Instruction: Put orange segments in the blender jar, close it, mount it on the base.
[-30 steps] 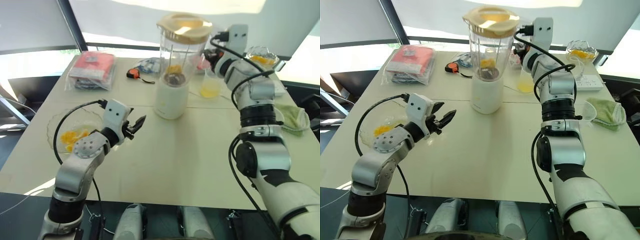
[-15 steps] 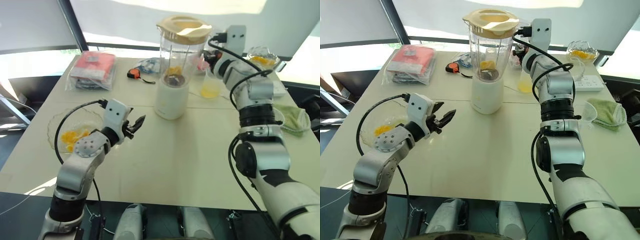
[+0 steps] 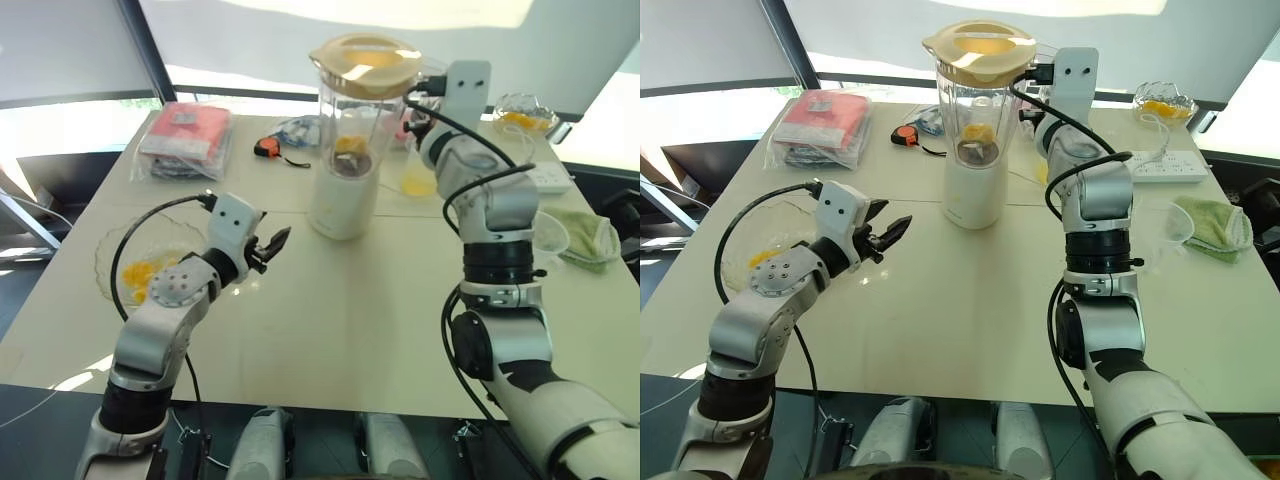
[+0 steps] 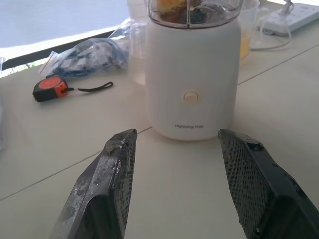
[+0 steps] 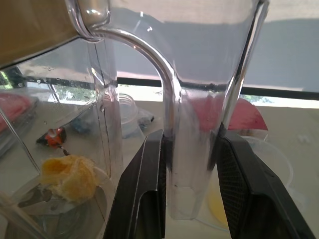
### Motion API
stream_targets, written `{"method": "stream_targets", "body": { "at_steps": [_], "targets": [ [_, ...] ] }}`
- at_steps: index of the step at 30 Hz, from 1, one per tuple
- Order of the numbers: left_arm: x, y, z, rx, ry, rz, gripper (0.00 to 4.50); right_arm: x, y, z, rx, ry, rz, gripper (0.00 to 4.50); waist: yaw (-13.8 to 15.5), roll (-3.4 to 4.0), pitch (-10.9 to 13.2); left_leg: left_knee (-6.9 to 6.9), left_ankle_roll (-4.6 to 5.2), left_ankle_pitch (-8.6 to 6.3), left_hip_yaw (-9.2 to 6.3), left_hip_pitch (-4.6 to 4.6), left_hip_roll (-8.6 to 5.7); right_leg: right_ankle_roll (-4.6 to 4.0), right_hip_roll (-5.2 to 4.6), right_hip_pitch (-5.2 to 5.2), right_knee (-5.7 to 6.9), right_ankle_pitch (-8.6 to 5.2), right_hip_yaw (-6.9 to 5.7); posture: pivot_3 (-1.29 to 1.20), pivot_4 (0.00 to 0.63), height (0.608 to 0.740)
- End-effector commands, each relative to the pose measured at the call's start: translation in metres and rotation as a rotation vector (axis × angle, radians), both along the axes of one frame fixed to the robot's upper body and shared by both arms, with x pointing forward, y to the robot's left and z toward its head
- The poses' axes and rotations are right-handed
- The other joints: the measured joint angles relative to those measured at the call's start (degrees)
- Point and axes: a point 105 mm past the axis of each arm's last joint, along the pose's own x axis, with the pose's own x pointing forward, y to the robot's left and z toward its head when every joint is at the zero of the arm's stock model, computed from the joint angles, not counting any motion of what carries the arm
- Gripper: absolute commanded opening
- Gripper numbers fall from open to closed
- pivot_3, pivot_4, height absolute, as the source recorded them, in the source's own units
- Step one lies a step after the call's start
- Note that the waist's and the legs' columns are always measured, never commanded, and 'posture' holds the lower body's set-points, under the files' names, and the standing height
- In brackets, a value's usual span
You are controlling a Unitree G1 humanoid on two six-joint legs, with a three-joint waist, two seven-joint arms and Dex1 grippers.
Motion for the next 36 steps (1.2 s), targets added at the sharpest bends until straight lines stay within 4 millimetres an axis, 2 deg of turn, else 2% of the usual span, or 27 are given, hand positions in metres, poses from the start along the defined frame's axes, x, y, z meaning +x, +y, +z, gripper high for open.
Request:
{"method": "stream_targets", "body": {
  "at_steps": [1, 8, 19, 21, 22, 26, 30, 34, 36],
  "targets": [
    [0.0, -0.005, 0.01, 0.004, -0.049, -0.02, 2.68, 0.002, 0.008, -0.016, -0.046, 0.068, 0.061, 0.92, -0.07, 0.0, 0.0, 0.0, 0.0, 0.0, 0.0, 0.0, 0.0, 0.0, 0.01, 0.0, 0.0, 0.0, 0.0, 0.0, 0.15, 0.74],
    [-0.002, -0.007, 0.008, 0.003, -0.05, -0.018, 2.68, 0.011, 0.011, -0.016, -0.052, 0.1, 0.07, 0.92, -0.23, -0.02, -0.01, 0.0, 0.0, 0.0, 0.01, 0.02, 0.01, 0.01, 0.04, 0.0, 0.01, 0.0, 0.0, 0.0, 0.15, 0.74],
    [-0.007, -0.009, 0.003, -0.061, -0.02, -0.036, 2.68, 0.009, 0.015, -0.024, -0.062, 0.127, 0.075, 0.92, -0.21, -0.05, -0.04, 0.0, 0.0, 0.0, 0.01, 0.03, 0.04, 0.0, 0.04, 0.01, 0.0, 0.0, 0.01, 0.0, 0.15, 0.74],
    [-0.005, -0.006, 0.003, -0.053, -0.027, -0.023, 2.74, 0.009, 0.013, -0.024, -0.064, 0.125, 0.065, 1.9, -0.22, -0.06, -0.05, -0.01, 0.0, 0.0, 0.0, 0.04, 0.05, 0.0, 0.05, 0.01, 0.01, 0.0, 0.01, 0.0, 0.15, 0.74],
    [-0.003, -0.005, 0.003, -0.049, -0.029, -0.014, 2.74, 0.008, 0.012, -0.024, -0.071, 0.123, 0.062, 2.18, -0.22, -0.08, -0.05, -0.01, 0.0, 0.0, 0.0, 0.04, 0.06, 0.0, 0.05, 0.01, 0.0, 0.0, 0.0, 0.0, 0.15, 0.74],
    [-0.002, -0.005, -0.004, -0.041, -0.002, -0.031, 2.74, 0.005, 0.002, -0.023, -0.13, 0.082, 0.02, 4.19, -0.18, 0.0, 0.02, -0.01, 0.0, 0.0, 0.02, -0.02, 0.05, -0.02, 0.04, -0.05, 0.0, -0.01, 0.01, 0.0, 0.15, 0.74],
    [-0.003, -0.006, -0.006, -0.04, 0.005, -0.046, 2.74, -0.006, -0.014, -0.032, -0.151, 0.077, -0.011, 4.19, -0.03, -0.02, 0.03, -0.03, 0.0, 0.0, 0.01, -0.06, 0.05, 0.01, 0.04, -0.08, -0.05, 0.0, 0.0, 0.0, 0.15, 0.74],
    [-0.006, -0.004, -0.012, -0.034, 0.021, -0.053, 2.74, -0.032, -0.036, -0.065, -0.258, 0.091, -0.02, 4.19, 0.25, -0.07, -0.01, -0.12, 0.01, -0.02, 0.0, -0.07, 0.01, 0.02, 0.01, -0.05, -0.15, 0.0, 0.0, 0.0, 0.15, 0.74],
    [-0.009, 0.0, -0.017, -0.028, 0.037, -0.052, 2.74, -0.049, -0.042, -0.076, -0.222, 0.071, 0.009, 4.19, 0.16, -0.08, 0.0, -0.16, 0.02, -0.02, 0.01, -0.08, 0.0, 0.01, 0.0, -0.04, -0.2, 0.0, 0.01, 0.0, 0.15, 0.74]
  ]
}}
